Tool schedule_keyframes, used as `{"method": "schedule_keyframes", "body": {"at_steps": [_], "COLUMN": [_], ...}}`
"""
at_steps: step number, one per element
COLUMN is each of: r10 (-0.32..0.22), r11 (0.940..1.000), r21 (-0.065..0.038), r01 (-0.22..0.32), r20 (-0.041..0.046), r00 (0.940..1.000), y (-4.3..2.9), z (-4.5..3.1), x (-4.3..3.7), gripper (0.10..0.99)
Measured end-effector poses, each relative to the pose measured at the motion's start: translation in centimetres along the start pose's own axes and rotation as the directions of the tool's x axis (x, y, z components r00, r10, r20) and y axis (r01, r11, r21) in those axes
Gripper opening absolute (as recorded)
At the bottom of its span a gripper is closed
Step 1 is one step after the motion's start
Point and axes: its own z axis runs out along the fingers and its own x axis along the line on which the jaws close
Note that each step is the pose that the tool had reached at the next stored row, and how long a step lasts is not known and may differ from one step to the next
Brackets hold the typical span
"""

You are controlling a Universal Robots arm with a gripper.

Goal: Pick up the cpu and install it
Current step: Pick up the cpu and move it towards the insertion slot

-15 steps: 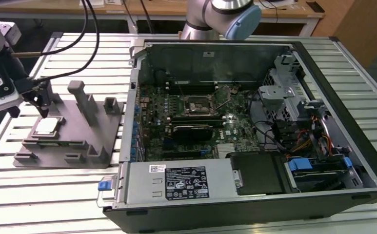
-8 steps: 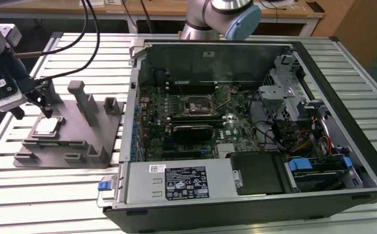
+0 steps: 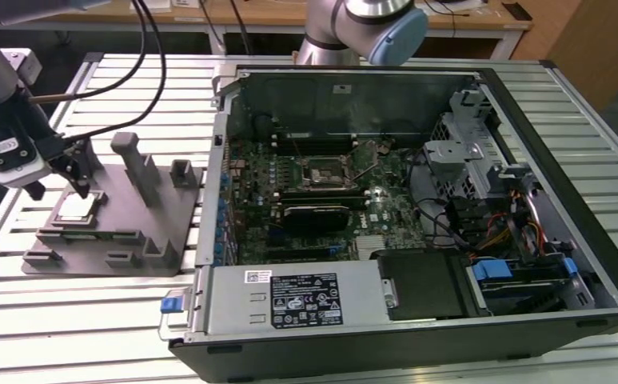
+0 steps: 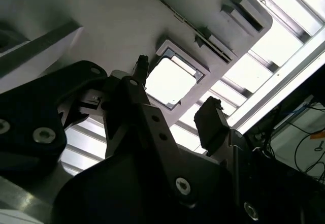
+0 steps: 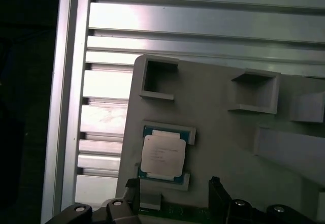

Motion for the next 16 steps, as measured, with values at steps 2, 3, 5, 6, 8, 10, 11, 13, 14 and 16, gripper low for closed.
{"method": "schedule_keyframes", "body": {"at_steps": [2, 3, 5, 6, 8, 10, 11, 13, 14, 16], "r10": [0.0, 0.0, 0.0, 0.0, 0.0, 0.0, 0.0, 0.0, 0.0, 0.0], "r11": [1.0, 1.0, 1.0, 1.0, 1.0, 1.0, 1.0, 1.0, 1.0, 1.0], "r21": [0.0, 0.0, 0.0, 0.0, 0.0, 0.0, 0.0, 0.0, 0.0, 0.0], "r01": [0.0, 0.0, 0.0, 0.0, 0.0, 0.0, 0.0, 0.0, 0.0, 0.0], "r20": [0.0003, 0.0005, 0.0008, 0.0009, 0.0009, 0.0008, 0.0007, 0.0009, 0.0009, 0.0008], "r00": [1.0, 1.0, 1.0, 1.0, 1.0, 1.0, 1.0, 1.0, 1.0, 1.0], "y": [0.09, 0.13, 0.23, 0.31, 0.45, 0.59, 0.66, 0.82, 0.92, 1.13], "z": [0.38, 0.57, 0.93, 1.11, 1.48, 1.85, 2.03, 2.4, 2.58, 2.97], "x": [0.11, 0.18, 0.29, 0.33, 0.35, 0.34, 0.33, 0.31, 0.31, 0.36], "gripper": [0.647, 0.647, 0.647, 0.647, 0.647, 0.647, 0.647, 0.647, 0.647, 0.647]}}
